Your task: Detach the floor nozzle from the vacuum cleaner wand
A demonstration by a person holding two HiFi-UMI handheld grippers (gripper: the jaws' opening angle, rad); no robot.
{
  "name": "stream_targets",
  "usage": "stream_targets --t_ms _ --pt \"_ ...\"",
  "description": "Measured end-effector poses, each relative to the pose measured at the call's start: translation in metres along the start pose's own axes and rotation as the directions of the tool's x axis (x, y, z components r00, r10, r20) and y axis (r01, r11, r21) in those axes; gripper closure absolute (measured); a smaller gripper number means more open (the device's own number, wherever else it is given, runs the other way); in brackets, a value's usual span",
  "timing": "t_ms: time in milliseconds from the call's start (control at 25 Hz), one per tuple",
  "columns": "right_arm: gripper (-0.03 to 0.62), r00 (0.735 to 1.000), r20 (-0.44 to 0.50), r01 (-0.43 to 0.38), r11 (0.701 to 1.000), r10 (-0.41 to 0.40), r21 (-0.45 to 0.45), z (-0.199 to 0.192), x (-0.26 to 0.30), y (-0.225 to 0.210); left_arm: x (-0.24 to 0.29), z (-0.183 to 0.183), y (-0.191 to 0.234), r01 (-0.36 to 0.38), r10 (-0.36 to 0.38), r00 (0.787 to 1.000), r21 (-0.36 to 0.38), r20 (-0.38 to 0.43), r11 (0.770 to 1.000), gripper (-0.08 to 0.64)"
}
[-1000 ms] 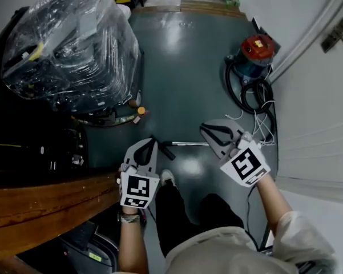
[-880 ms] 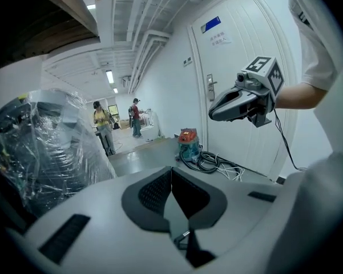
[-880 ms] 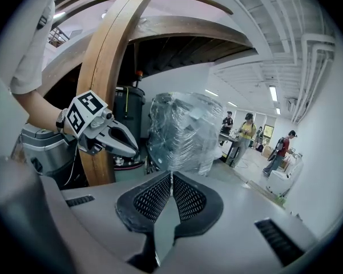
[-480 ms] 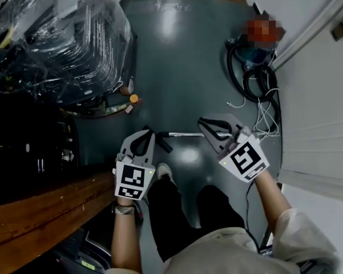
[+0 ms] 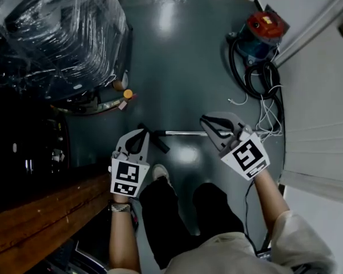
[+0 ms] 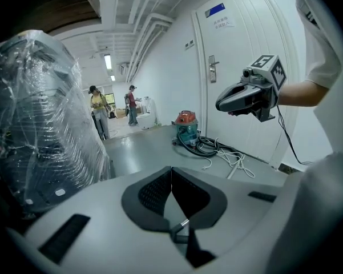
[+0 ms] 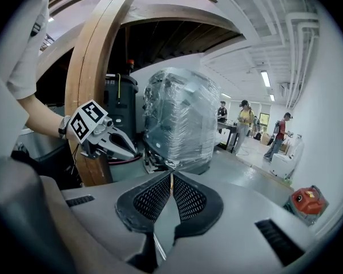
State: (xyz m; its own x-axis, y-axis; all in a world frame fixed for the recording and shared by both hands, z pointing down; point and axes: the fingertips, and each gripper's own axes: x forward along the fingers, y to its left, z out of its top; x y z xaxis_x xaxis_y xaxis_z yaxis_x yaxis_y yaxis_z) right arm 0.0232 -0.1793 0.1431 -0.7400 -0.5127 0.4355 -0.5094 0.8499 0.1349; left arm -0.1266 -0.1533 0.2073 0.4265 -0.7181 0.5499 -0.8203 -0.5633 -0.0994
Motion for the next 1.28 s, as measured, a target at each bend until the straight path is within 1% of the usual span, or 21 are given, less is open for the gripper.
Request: stream_targets --t_ms 160,360,560,680,840,960,1080,1160,1280 --pt "0.560 1.000 0.001 0.012 1.000 -0.012 0.014 -0.037 0.021 -0.002 0.025 -0.036 0.007 0.000 0.000 1.000 -0.005 -0.006 1.000 0.557" --pt "0.560 1.000 0.003 0.021 0.999 -0.022 0.025 -0.091 0.053 0.005 0.058 -0.087 0.012 -0.002 0.002 1.000 -0.002 -0.014 1.000 0.557" --pt "0.560 1.000 0.003 0.011 0.999 -0.011 0.032 -0.148 0.079 0.021 0.084 -0.144 0.005 0.006 -0.006 1.000 -0.024 -0.014 1.000 0.557" --pt "0.560 1.000 0.007 0.013 0.999 -0.013 0.031 -0.175 0.087 0.025 0.096 -0.170 -0.003 0.022 -0.022 0.999 -0.022 -0.023 1.000 0.557" --pt "0.560 1.000 -0.002 0.011 1.000 -0.011 0.024 -0.199 0.091 0.029 0.104 -0.191 -0.010 0.027 -0.028 0.999 -0.012 -0.033 1.000 0.557" --pt "0.560 1.000 0.001 0.004 1.000 -0.004 0.022 -0.210 0.096 0.031 0.110 -0.199 -0.011 0.014 -0.014 0.999 0.011 -0.043 1.000 0.557" --pt "0.560 1.000 0.010 -0.005 1.000 0.004 0.026 -0.221 0.107 0.032 0.121 -0.211 -0.010 0.018 -0.016 0.998 0.031 -0.056 0.999 0.557" --pt "0.560 0.999 0.024 -0.026 0.999 0.025 0.028 -0.229 0.118 0.034 0.132 -0.222 -0.008 0.020 -0.018 0.998 0.031 -0.062 0.999 0.557" --pt "0.560 0.996 0.046 -0.082 0.996 0.080 0.040 -0.245 0.140 0.038 0.153 -0.241 -0.001 0.003 -0.002 0.998 0.004 -0.070 1.000 0.558"
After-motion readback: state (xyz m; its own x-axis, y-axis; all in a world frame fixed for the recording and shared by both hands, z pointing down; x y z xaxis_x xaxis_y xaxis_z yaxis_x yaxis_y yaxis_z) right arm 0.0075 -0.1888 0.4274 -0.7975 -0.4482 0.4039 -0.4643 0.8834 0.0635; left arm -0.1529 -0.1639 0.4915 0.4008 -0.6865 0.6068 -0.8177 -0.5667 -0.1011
